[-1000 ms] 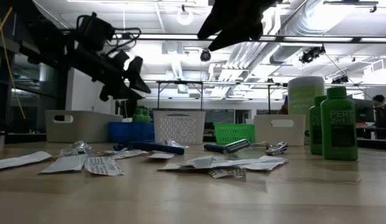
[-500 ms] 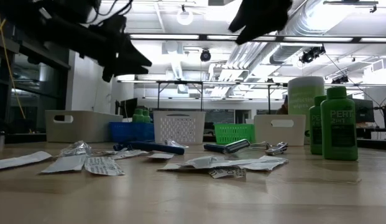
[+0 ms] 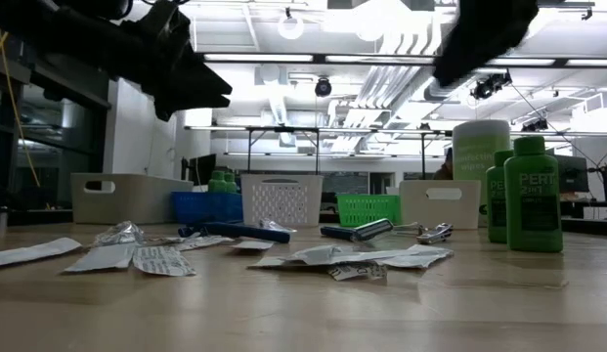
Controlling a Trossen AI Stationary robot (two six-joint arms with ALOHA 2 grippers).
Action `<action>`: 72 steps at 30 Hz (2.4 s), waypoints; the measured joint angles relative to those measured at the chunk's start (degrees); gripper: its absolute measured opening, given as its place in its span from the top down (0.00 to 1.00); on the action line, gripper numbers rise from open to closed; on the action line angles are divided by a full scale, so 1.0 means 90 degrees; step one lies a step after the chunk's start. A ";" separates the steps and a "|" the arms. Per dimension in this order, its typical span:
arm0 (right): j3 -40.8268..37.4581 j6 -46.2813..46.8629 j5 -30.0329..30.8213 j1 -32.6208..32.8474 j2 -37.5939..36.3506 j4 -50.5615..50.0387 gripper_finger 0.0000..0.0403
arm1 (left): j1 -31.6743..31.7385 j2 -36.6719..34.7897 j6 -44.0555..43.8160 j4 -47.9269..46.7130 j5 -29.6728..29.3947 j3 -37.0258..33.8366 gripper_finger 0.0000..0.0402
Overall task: Pick & Place Travel size toiletries
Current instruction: Put the shampoo into the blue bin
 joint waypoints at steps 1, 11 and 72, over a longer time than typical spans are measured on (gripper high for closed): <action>-0.0137 0.0208 -0.0005 0.0075 0.0000 0.0009 0.26 | -0.0044 0.0000 0.0000 -0.0001 -0.0002 0.0000 0.63; -0.0743 0.1716 -0.0767 0.0538 -0.0087 -0.0103 0.26 | -0.0070 0.0000 -0.0002 -0.0083 0.0009 0.0000 0.63; -0.4129 0.3048 0.0839 0.0930 -0.0058 0.3253 0.34 | -0.0053 0.0000 -0.0007 -0.0029 0.0019 0.0000 0.63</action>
